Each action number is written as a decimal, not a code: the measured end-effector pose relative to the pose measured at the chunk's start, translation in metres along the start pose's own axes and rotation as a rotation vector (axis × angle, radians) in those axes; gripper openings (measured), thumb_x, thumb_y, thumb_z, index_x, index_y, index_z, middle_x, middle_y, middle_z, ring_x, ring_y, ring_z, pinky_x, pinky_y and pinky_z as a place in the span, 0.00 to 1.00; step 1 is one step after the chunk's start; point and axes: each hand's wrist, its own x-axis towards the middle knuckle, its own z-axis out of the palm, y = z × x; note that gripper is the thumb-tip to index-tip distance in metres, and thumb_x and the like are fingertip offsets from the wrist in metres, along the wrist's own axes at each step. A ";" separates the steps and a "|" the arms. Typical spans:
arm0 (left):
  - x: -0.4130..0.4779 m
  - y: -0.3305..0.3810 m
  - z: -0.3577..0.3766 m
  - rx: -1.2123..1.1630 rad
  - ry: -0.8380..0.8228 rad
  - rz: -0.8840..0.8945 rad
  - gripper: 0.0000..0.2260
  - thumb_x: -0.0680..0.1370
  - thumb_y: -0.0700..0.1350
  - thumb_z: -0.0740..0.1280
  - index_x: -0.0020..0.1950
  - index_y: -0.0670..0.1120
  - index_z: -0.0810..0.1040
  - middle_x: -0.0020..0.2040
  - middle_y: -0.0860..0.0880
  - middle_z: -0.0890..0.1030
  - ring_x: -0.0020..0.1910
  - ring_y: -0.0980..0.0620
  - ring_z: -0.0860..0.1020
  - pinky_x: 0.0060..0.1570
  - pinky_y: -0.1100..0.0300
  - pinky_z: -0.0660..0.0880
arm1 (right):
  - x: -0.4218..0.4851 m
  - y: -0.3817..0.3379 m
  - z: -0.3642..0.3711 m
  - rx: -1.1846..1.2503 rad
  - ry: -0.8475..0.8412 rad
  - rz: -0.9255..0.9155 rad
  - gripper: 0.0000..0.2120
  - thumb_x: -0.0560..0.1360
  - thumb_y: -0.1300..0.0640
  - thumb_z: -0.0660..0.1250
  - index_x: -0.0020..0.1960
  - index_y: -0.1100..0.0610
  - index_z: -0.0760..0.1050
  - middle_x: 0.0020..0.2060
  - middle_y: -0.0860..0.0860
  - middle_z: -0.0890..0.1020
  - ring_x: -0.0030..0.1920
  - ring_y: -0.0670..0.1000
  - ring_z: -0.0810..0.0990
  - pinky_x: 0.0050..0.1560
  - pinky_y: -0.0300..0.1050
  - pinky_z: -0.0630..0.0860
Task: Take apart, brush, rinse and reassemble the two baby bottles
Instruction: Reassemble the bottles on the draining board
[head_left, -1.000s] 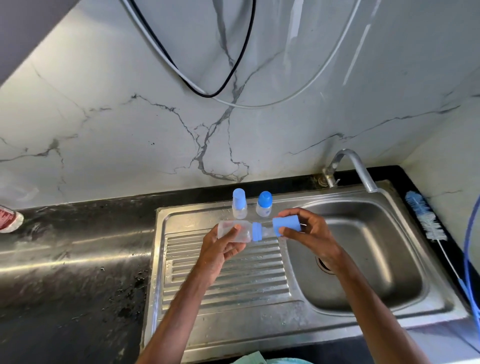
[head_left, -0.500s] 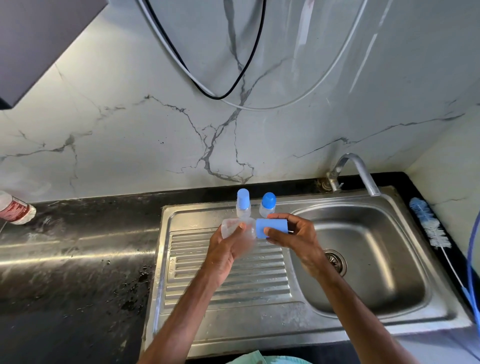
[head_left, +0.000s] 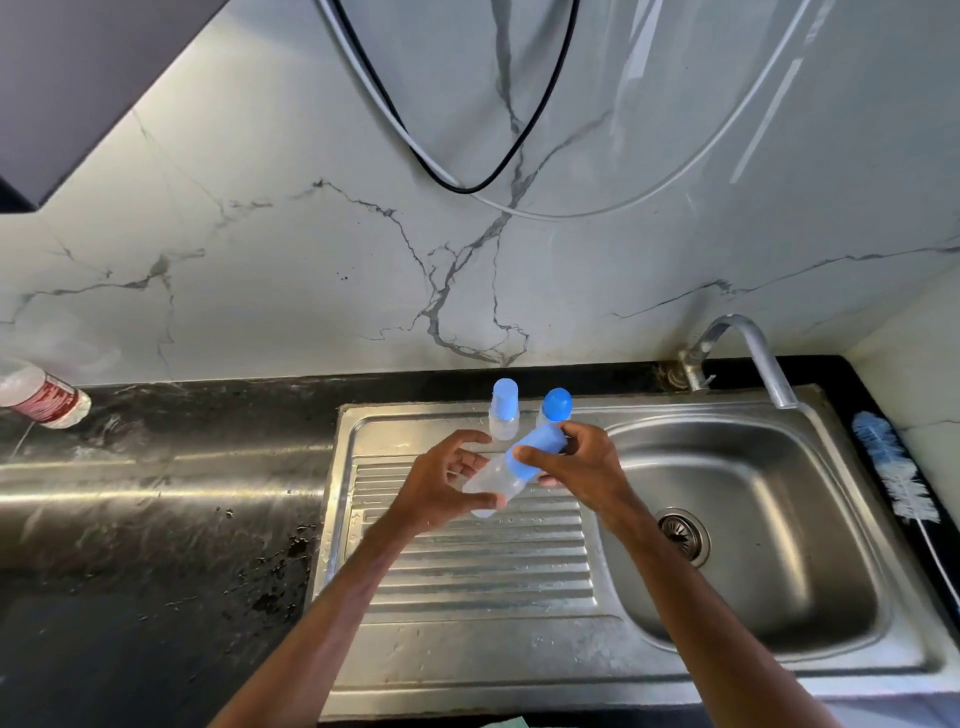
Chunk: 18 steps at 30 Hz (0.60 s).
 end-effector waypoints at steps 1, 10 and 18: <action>0.002 -0.002 0.002 0.028 -0.023 0.026 0.36 0.64 0.54 0.84 0.69 0.55 0.75 0.55 0.60 0.82 0.53 0.65 0.80 0.46 0.73 0.76 | 0.004 -0.001 0.006 -0.100 0.010 -0.028 0.24 0.68 0.49 0.83 0.57 0.60 0.80 0.48 0.55 0.86 0.47 0.56 0.87 0.48 0.53 0.86; 0.009 -0.031 0.016 0.185 0.020 0.118 0.24 0.70 0.58 0.76 0.64 0.55 0.77 0.50 0.71 0.79 0.53 0.68 0.78 0.43 0.74 0.74 | 0.022 0.002 0.033 -0.452 -0.019 -0.113 0.32 0.70 0.42 0.80 0.66 0.57 0.76 0.52 0.49 0.83 0.50 0.46 0.80 0.45 0.32 0.73; 0.039 -0.030 0.007 0.030 0.343 -0.005 0.27 0.71 0.59 0.77 0.55 0.38 0.77 0.48 0.47 0.82 0.45 0.63 0.79 0.43 0.75 0.72 | 0.028 -0.002 0.032 -0.331 -0.042 -0.003 0.26 0.78 0.45 0.74 0.71 0.55 0.73 0.62 0.51 0.83 0.58 0.49 0.82 0.56 0.39 0.76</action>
